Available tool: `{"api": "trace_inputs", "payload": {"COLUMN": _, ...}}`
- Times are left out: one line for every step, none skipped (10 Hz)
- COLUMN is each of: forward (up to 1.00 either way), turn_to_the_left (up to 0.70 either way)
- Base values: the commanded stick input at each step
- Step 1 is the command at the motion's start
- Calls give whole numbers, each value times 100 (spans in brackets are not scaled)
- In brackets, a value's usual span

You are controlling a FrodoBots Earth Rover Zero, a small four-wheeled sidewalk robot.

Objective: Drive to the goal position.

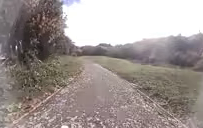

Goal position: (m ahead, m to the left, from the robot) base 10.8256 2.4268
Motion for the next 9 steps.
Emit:
{"api": "trace_inputs", "payload": {"forward": 30, "turn_to_the_left": 0}}
{"api": "trace_inputs", "payload": {"forward": 30, "turn_to_the_left": 0}}
{"api": "trace_inputs", "payload": {"forward": 30, "turn_to_the_left": 2}}
{"api": "trace_inputs", "payload": {"forward": 30, "turn_to_the_left": 49}}
{"api": "trace_inputs", "payload": {"forward": 30, "turn_to_the_left": 54}}
{"api": "trace_inputs", "payload": {"forward": 30, "turn_to_the_left": 7}}
{"api": "trace_inputs", "payload": {"forward": 30, "turn_to_the_left": 0}}
{"api": "trace_inputs", "payload": {"forward": 30, "turn_to_the_left": 0}}
{"api": "trace_inputs", "payload": {"forward": 30, "turn_to_the_left": 0}}
